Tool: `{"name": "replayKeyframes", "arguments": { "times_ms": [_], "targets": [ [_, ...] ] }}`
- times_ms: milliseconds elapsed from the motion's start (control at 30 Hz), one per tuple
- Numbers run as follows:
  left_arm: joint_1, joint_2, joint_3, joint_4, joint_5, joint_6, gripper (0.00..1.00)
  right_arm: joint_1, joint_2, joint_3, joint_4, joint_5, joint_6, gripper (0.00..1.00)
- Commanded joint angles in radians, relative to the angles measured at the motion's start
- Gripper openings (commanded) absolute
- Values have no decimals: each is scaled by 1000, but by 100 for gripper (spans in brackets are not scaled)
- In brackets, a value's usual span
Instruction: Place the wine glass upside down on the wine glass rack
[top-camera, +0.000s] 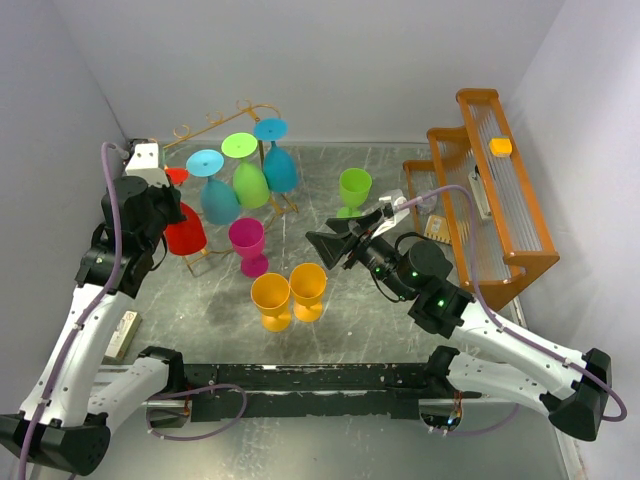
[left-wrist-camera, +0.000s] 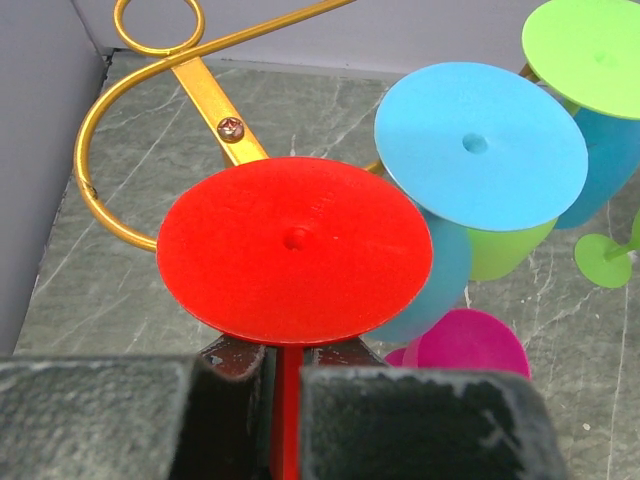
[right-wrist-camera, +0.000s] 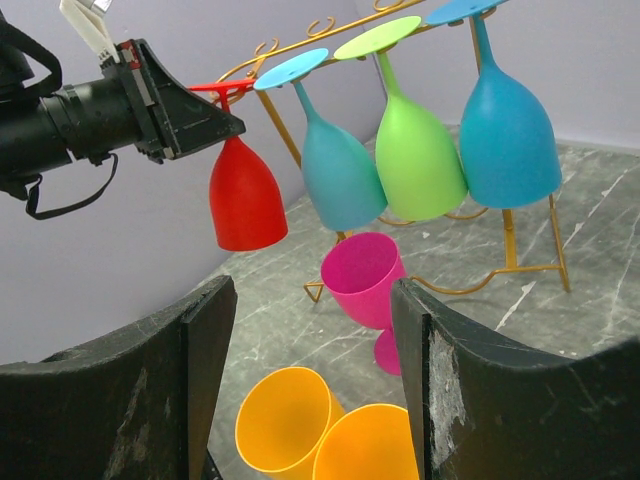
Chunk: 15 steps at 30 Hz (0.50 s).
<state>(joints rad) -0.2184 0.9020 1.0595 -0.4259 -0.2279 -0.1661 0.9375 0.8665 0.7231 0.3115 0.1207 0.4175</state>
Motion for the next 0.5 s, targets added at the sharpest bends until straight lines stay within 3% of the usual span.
{"name": "replayKeyframes", "arguments": {
  "times_ms": [0, 467],
  "targets": [
    [13, -22, 5, 37, -16, 14, 7, 2, -1, -10, 11, 8, -14, 64],
    [12, -85, 2, -3, 30, 64, 7, 2, -9, -18, 14, 11, -11, 64]
  ]
}}
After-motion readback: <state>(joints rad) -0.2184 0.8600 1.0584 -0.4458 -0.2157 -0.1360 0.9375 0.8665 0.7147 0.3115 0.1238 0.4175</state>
